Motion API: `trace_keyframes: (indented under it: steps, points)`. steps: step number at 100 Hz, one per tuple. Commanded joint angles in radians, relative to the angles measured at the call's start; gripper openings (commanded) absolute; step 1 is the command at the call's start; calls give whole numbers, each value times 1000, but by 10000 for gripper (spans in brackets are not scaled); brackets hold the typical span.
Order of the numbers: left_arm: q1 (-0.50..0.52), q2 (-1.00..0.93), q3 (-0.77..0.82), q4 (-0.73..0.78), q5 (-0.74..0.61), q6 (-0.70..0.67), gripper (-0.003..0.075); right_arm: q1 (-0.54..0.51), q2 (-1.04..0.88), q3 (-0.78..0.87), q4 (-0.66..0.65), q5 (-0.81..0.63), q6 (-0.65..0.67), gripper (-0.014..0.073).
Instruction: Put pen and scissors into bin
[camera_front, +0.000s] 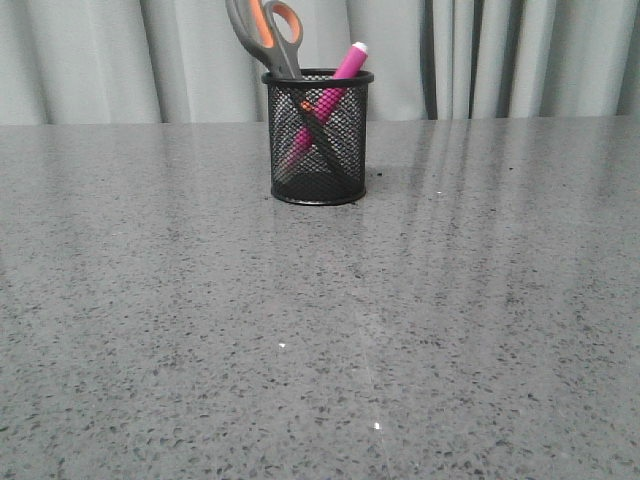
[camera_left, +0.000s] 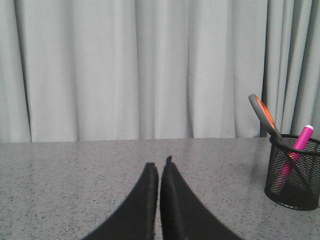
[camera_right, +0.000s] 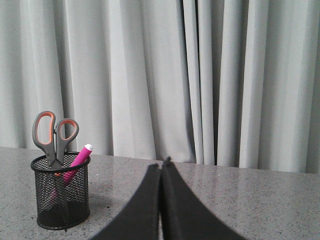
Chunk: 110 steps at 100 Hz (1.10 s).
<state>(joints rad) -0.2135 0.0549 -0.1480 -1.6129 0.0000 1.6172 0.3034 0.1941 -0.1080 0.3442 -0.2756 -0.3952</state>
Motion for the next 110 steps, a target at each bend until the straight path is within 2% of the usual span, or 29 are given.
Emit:
trace_keyframes:
  steps: [1,6,12,18,24,31,40,50,60,92,96,110]
  points:
    - [3,12,-25,-10,12,-9,-19,-6,5,-27,-4,-59,-9,-69]
    - [3,12,-25,22,7,-12,-19,-6,5,-27,-4,-59,-9,-69]
    - [4,12,-25,142,0,-76,-19,-6,5,-27,-4,-59,-9,-69]
    - [18,12,-25,360,-23,-338,-19,-6,5,-27,-4,-59,-9,-69]
    - [42,14,-23,702,-38,-702,-19,-6,5,-27,-4,-59,-9,-69]
    - [85,14,-21,1048,-29,-1045,-19,-6,5,-27,-4,-59,-9,-69]
    - [143,14,-11,1315,17,-1298,-19,-6,5,-27,-4,-59,-9,-69]
    - [189,14,18,1476,55,-1498,-19,-6,5,-27,-4,-59,-9,-69]
    - [192,12,59,1546,55,-1546,-19,-6,5,-27,-4,-59,-9,-69]
    - [188,-71,195,1561,-44,-1546,-19,-6,5,-27,-4,-59,-9,-69]
    - [188,-96,195,1561,0,-1546,-19,-6,5,-27,-4,-59,-9,-69]
    - [188,-92,195,1561,-22,-1546,-19,-6,5,-27,-4,-57,-9,-69]
